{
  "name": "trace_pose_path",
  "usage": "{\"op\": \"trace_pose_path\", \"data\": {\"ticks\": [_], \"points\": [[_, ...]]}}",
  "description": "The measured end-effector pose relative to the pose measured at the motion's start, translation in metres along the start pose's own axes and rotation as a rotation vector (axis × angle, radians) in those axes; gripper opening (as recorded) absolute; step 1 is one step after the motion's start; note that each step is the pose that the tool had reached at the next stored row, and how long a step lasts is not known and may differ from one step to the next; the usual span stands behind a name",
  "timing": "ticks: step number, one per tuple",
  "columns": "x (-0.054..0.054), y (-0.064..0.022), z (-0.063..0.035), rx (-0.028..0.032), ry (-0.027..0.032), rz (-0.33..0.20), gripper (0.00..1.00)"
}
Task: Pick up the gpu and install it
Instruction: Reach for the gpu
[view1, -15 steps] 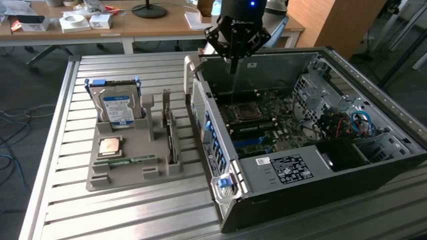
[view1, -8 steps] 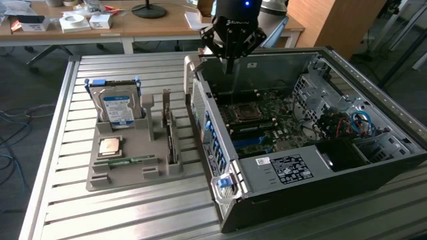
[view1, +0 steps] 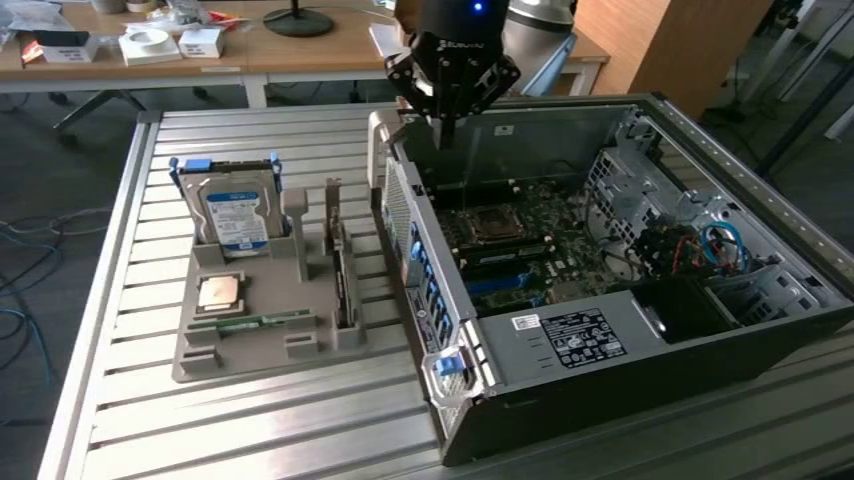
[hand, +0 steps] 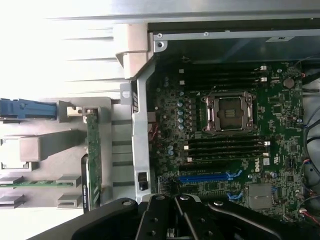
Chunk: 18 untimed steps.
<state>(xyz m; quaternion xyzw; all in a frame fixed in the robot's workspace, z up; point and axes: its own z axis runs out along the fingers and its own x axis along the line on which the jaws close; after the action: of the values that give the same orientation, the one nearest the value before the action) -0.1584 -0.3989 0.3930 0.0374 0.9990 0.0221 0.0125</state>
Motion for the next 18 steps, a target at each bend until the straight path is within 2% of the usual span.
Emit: {"op": "trace_pose_path", "data": {"ticks": [18], "points": [[0.032,-0.0024,-0.0004,0.0000,0.0000,0.000,0.11]]}}
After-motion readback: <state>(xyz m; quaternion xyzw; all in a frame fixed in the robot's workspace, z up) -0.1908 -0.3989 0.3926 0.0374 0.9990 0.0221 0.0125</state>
